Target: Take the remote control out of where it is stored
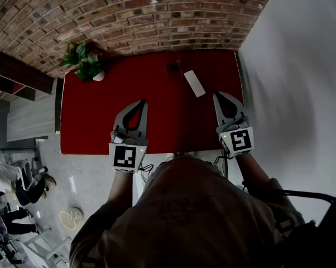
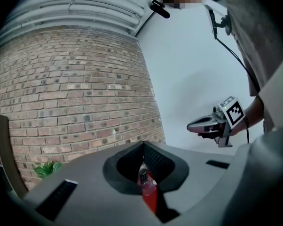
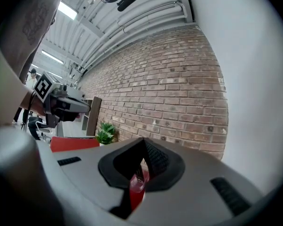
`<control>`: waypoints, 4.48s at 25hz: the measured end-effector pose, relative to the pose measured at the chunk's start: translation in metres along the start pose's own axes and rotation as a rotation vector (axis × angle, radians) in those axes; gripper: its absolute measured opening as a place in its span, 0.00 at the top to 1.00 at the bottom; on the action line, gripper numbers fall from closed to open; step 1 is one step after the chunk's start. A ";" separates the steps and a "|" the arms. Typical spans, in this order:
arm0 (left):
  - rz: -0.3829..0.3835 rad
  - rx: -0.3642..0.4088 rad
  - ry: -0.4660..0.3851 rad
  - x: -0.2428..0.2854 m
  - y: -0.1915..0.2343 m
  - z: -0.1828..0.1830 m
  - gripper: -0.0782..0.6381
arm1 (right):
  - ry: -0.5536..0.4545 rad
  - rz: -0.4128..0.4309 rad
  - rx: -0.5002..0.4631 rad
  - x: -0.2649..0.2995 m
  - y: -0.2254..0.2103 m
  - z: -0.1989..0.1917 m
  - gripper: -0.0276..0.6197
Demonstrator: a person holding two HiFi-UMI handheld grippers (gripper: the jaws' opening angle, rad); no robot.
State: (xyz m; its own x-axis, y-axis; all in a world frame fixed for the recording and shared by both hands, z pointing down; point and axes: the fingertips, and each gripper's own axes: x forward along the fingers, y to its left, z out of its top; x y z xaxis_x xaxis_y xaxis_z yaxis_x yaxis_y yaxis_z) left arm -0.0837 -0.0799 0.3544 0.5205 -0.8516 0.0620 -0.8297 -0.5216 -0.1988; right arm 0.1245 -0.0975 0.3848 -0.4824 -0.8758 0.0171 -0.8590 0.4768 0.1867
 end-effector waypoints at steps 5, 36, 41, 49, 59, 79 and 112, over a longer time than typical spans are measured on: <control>0.012 -0.007 0.013 -0.006 0.005 -0.005 0.88 | -0.004 -0.019 0.027 0.005 0.000 0.000 0.94; 0.076 -0.020 0.019 -0.037 0.028 -0.014 0.88 | 0.038 -0.018 0.131 0.163 0.033 -0.030 0.69; 0.087 -0.030 0.026 -0.039 0.033 -0.017 0.88 | 0.103 -0.039 0.125 0.190 0.035 -0.059 0.56; 0.102 -0.039 0.041 -0.041 0.040 -0.023 0.88 | 0.256 -0.125 0.140 0.220 0.035 -0.135 0.52; 0.131 -0.056 0.076 -0.041 0.057 -0.038 0.88 | 0.406 -0.169 0.206 0.241 0.038 -0.211 0.51; 0.151 -0.078 0.141 -0.037 0.075 -0.057 0.88 | 0.524 -0.202 0.229 0.269 0.037 -0.283 0.50; 0.173 -0.103 0.200 -0.059 0.060 -0.076 0.88 | 0.560 -0.128 0.170 0.275 0.036 -0.299 0.57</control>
State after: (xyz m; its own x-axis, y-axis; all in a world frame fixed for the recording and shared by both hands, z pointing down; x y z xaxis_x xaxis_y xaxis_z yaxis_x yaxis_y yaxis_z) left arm -0.1801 -0.0648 0.4132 0.3278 -0.9165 0.2294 -0.9242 -0.3615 -0.1235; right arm 0.0118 -0.3435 0.6899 -0.2496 -0.8115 0.5284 -0.9420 0.3300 0.0618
